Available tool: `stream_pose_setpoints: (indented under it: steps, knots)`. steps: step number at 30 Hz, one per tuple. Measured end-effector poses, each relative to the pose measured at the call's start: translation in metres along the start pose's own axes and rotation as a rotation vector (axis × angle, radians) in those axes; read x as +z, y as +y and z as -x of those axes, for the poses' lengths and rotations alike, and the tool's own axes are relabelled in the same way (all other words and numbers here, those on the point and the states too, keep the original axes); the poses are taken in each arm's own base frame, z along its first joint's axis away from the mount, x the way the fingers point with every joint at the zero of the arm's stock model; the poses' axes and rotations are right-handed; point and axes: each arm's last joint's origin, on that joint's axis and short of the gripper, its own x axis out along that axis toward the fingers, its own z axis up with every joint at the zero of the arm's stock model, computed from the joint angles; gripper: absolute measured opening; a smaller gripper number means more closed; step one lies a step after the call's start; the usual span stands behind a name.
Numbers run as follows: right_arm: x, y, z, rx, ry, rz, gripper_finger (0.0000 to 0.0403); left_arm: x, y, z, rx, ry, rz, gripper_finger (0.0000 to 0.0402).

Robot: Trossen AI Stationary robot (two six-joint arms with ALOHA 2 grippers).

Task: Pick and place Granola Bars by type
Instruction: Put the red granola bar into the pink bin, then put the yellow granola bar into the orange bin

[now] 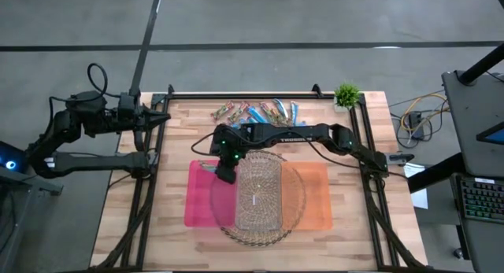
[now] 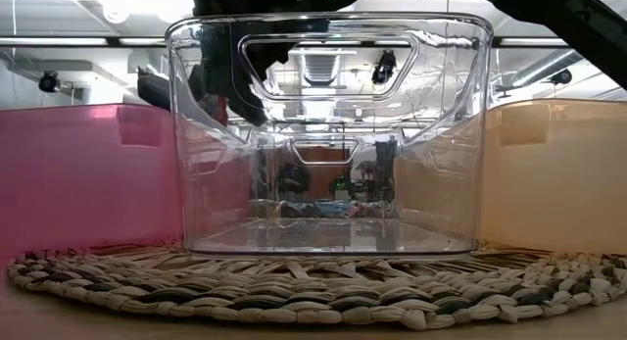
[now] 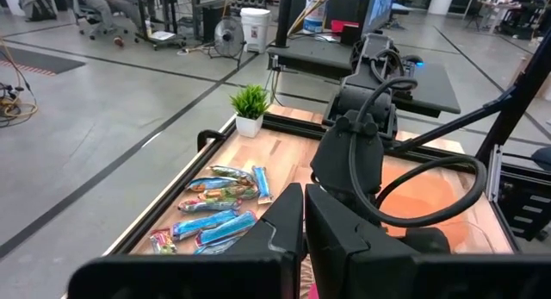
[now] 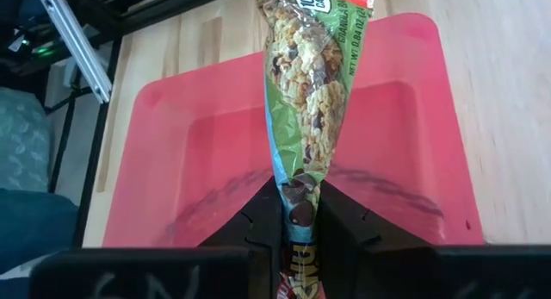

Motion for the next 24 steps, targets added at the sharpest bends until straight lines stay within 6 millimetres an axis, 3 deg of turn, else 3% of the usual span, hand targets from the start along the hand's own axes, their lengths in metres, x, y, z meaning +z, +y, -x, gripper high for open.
stream_pose_setpoints:
  steps: [13, 24]
  knots:
    - [-0.0023, -0.0004, -0.0018, 0.036, 0.017, 0.001, 0.0132, 0.0, 0.0002, 0.0, 0.006, -0.001, 0.0, 0.0]
    - [-0.0024, -0.0001, -0.0018, 0.045, 0.018, 0.03, 0.0128, 0.0, 0.0002, 0.0, 0.007, -0.001, 0.003, 0.0]
